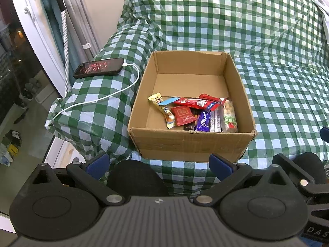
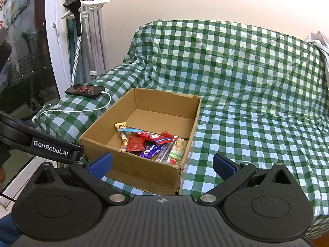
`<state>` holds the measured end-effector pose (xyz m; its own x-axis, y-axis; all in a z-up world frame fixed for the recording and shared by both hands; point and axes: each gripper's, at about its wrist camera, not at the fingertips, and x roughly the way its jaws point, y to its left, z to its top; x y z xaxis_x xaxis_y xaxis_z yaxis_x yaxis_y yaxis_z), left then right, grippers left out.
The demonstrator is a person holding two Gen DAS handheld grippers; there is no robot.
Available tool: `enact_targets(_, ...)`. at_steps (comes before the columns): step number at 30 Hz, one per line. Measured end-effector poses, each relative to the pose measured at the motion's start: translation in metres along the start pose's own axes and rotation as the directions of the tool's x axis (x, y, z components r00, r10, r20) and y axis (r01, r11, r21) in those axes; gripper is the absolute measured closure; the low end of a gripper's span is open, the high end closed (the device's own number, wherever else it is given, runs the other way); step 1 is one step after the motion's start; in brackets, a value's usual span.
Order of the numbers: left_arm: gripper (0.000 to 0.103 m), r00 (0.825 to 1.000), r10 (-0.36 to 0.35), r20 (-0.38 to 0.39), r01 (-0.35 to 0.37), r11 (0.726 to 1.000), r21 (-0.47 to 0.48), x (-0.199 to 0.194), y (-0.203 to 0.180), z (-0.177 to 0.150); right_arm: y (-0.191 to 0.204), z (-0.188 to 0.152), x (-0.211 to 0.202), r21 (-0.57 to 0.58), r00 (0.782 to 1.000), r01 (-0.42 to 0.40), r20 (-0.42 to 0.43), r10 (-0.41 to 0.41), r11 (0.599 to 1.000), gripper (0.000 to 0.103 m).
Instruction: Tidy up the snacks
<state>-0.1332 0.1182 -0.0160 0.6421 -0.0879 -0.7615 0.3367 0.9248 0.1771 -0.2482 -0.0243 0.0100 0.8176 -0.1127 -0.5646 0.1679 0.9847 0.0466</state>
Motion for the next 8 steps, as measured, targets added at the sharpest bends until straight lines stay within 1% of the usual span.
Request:
enact_targets(5,0.0,1.0,0.003,-0.009,-0.003,1.0,-0.005,0.0045,0.0007,0.0067,-0.0027,0.0046,0.0054,0.01,1.0,0.01,0.002,-0.01,1.0,0.001)
enact_targets(8,0.0,1.0,0.016,-0.005,-0.016,1.0,-0.011,0.0059,0.0009,0.0082,-0.0035,0.0059,0.0073,0.011,1.0,-0.002,0.001,0.002,1.0,0.001)
